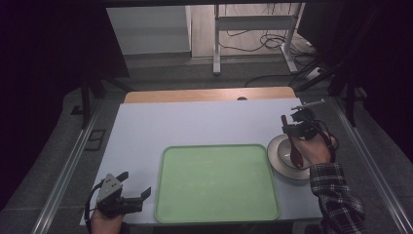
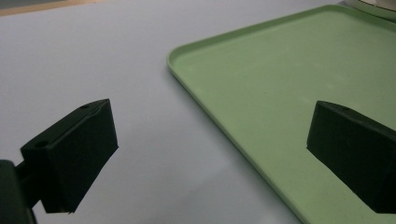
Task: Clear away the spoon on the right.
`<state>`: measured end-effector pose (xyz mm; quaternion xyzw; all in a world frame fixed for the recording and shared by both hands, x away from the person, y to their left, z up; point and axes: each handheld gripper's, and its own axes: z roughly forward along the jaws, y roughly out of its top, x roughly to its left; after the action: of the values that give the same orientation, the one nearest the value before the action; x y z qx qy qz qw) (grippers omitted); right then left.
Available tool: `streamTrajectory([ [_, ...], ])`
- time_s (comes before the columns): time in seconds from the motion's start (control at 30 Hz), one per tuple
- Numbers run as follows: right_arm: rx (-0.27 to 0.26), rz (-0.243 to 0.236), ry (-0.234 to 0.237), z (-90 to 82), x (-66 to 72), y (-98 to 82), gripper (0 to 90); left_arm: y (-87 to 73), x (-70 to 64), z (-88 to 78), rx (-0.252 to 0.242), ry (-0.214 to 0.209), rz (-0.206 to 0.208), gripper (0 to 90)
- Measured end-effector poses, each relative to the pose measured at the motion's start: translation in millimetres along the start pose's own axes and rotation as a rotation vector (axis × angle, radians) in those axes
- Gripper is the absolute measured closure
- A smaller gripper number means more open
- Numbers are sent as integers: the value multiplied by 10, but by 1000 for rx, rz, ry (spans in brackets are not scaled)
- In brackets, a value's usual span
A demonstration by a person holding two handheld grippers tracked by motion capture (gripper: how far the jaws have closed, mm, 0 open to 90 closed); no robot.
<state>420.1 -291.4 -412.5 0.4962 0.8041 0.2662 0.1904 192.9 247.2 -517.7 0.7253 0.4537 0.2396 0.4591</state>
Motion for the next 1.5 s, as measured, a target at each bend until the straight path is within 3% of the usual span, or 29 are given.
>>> streamTrajectory([
  [0.83,61,-9,67,-373,74,219,773,3,-9,0,4,5,9,20],
  [1.5,127,-27,89,-579,246,299,774,8,-15,-4,1,5,14,20],
])
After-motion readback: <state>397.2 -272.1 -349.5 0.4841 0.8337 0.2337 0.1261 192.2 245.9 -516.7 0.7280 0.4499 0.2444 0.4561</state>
